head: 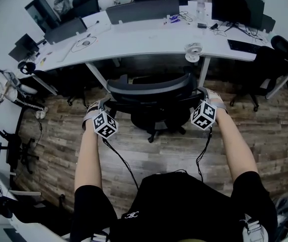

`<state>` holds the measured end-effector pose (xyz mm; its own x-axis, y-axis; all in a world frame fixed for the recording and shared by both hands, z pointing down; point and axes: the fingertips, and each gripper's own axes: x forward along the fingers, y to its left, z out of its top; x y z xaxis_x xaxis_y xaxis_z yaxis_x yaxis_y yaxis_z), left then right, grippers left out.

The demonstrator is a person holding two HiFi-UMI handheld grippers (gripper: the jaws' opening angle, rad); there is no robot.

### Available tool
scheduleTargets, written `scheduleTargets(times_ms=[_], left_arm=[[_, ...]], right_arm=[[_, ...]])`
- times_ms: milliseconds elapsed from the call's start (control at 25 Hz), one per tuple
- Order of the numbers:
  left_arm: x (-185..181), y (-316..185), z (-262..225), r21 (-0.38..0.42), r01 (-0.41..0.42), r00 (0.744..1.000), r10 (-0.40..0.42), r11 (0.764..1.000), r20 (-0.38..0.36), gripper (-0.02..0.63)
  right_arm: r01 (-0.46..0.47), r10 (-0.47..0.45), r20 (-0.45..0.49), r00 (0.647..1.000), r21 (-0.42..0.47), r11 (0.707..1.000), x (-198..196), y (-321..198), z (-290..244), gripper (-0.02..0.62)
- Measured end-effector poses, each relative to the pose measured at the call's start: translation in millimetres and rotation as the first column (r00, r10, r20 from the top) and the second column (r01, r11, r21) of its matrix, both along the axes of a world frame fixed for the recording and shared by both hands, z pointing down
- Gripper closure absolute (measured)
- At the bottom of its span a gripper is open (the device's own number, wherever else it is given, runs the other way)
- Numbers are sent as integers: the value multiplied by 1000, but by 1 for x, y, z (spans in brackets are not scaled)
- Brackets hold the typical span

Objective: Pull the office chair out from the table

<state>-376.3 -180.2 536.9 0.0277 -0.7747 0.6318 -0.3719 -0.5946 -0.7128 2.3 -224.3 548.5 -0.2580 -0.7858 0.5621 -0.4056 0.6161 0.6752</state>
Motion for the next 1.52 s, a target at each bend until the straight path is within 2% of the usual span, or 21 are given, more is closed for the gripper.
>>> scheduleTargets(times_ms=[80, 200, 280, 320, 360, 440, 480, 520, 600, 640, 720, 840, 960, 1080, 1240, 1520], left_arm=[[1, -2, -1, 41, -5, 999, 6, 999, -37, 396], [2, 1, -4, 121, 44, 989, -26, 992, -149, 340], [-2, 13, -9, 170, 109, 967, -65, 979, -245, 353], [-4, 20, -14, 193, 151, 947, -86, 970, -311, 373], [-6, 28, -19, 208, 198, 915, -105, 958, -390, 404], [-4, 46, -27, 205, 287, 822, -131, 936, -554, 500], [0, 54, -30, 193, 321, 772, -138, 927, -620, 556], [5, 61, -34, 183, 348, 727, -142, 919, -672, 601], [16, 73, -39, 166, 395, 649, -147, 904, -747, 600], [22, 78, -40, 158, 413, 618, -149, 897, -772, 600], [35, 86, -43, 146, 436, 576, -151, 888, -804, 600], [59, 94, -47, 122, 428, 530, -139, 895, -837, 600], [81, 103, -53, 100, 408, 501, -131, 907, -856, 600], [97, 111, -62, 102, 384, 492, -110, 918, -863, 600], [112, 118, -70, 126, 351, 518, -80, 928, -852, 599], [126, 124, -75, 123, 338, 515, -74, 933, -854, 599]], right_arm=[[-13, 13, 28, 1000, 11, 1000, -1, -1, -1, 328], [-67, 62, 84, 995, 61, 996, -1, -1, -4, 306], [-128, 113, 133, 985, 108, 986, 2, 5, -8, 290], [-158, 136, 166, 977, 125, 979, 3, 10, -11, 282], [-186, 156, 206, 966, 135, 973, 4, 17, -15, 287], [-231, 179, 307, 935, 144, 962, 2, 33, -24, 299], [-251, 180, 371, 911, 150, 956, 0, 42, -31, 323], [-269, 176, 440, 880, 158, 950, -4, 51, -38, 392], [-302, 165, 562, 810, 159, 940, -15, 70, -51, 447], [-315, 164, 613, 772, 145, 938, -22, 78, -56, 478], [-331, 167, 708, 686, 99, 938, -38, 94, -67, 586], [-331, 179, 800, 572, 26, 943, -56, 112, -78, 588], [-316, 208, 839, 503, -46, 948, -67, 126, -81, 589], [-299, 230, 852, 470, -92, 950, -72, 135, -83, 591], [-288, 218, 857, 467, -86, 954, -76, 143, -90, 591], [-271, 204, 846, 493, -73, 960, -81, 149, -91, 591]])
